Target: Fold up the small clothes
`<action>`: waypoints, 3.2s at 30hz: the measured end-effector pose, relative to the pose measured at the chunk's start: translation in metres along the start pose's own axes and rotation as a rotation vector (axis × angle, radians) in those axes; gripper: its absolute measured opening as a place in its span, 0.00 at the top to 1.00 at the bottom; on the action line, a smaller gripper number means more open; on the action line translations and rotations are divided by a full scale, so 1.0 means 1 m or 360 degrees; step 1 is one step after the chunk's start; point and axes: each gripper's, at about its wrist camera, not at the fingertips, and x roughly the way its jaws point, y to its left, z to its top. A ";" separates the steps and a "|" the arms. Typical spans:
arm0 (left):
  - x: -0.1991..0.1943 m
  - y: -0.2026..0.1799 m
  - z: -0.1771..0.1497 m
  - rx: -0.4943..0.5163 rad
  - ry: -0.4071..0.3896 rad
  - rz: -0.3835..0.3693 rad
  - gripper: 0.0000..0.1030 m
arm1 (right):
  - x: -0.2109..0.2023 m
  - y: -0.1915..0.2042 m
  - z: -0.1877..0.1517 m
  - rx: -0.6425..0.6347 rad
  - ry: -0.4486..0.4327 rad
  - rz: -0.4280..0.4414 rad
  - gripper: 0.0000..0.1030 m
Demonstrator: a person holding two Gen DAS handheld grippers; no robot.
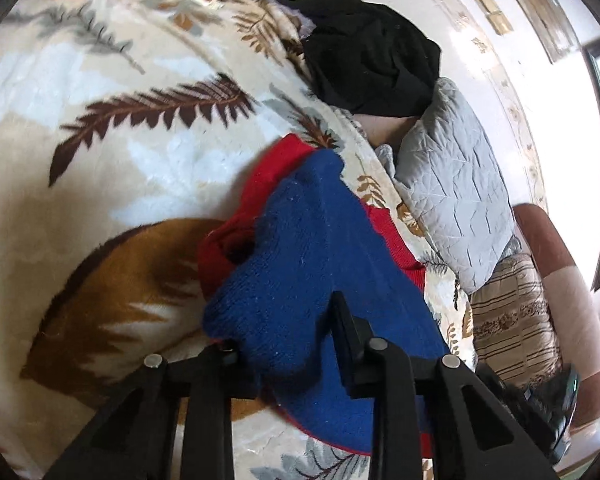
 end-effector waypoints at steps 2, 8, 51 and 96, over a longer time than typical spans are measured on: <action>0.000 -0.001 0.001 0.0016 -0.0006 -0.0010 0.72 | 0.031 0.020 -0.002 -0.0059 0.0088 0.0013 0.76; 0.006 -0.004 0.005 0.0009 -0.0022 -0.0003 0.71 | 0.127 0.030 -0.010 -0.0022 0.0404 -0.0086 0.79; 0.051 -0.151 -0.079 0.1155 0.0413 -0.0028 0.43 | 0.045 -0.063 0.042 0.0193 0.0313 0.0320 0.76; 0.049 -0.162 -0.120 0.1482 0.0297 0.0255 0.25 | -0.025 -0.029 0.020 -0.0213 0.0324 -0.0119 0.58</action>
